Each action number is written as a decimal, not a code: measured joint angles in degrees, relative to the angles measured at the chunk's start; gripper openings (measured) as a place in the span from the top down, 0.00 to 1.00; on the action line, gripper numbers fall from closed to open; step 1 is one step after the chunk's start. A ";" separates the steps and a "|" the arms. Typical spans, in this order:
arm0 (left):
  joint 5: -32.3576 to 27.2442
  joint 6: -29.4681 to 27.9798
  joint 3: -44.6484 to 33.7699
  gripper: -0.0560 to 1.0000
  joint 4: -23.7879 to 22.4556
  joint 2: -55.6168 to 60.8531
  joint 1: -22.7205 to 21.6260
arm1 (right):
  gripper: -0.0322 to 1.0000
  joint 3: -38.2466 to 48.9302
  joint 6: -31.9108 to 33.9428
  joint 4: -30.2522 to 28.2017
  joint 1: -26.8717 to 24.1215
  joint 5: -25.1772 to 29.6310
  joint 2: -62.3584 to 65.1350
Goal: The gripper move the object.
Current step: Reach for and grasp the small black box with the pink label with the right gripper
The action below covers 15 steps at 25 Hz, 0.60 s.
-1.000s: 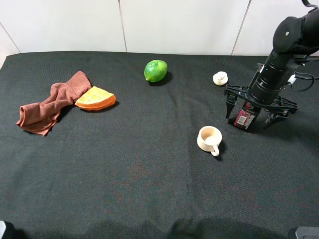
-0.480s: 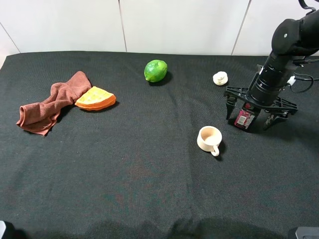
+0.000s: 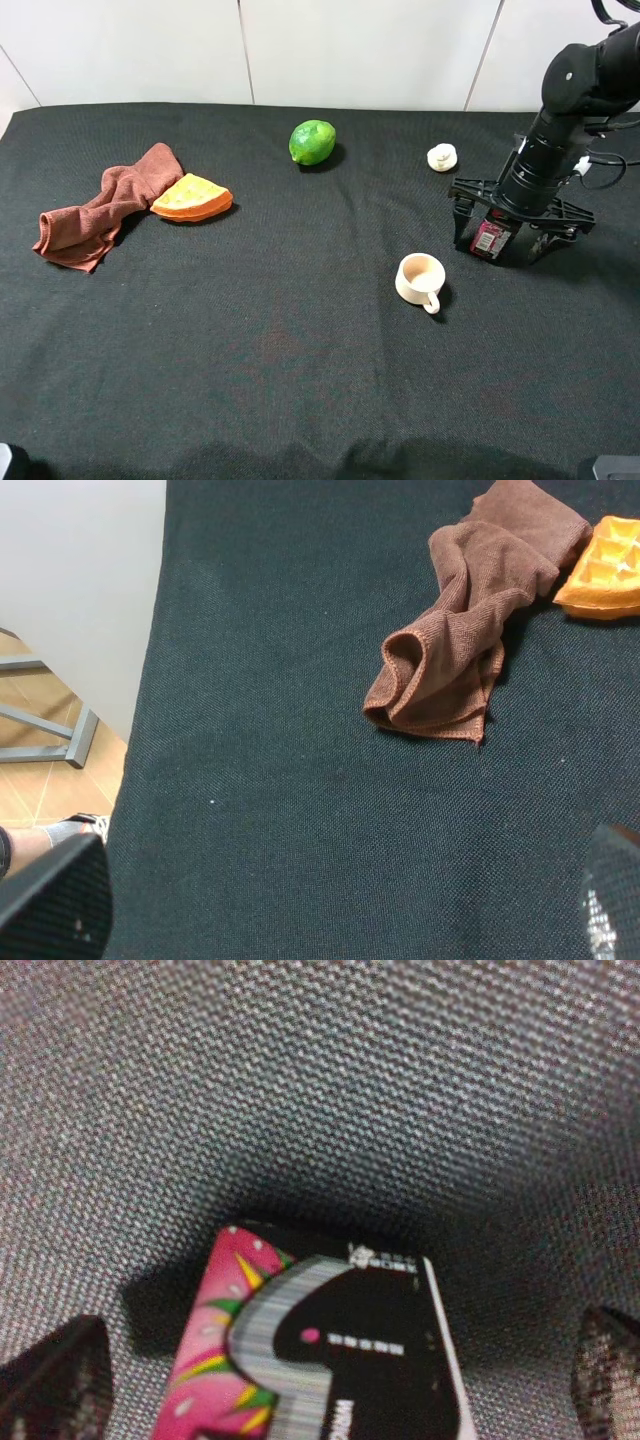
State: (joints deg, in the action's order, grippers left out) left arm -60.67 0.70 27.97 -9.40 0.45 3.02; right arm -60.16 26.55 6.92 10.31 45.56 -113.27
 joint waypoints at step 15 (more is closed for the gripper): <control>0.00 0.00 0.00 0.01 0.00 0.00 0.00 | 0.30 0.00 -0.43 0.00 0.00 -0.63 0.00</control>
State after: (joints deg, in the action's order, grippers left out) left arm -60.67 0.70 27.97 -9.40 0.45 3.02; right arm -60.16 26.13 6.92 10.31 44.93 -113.27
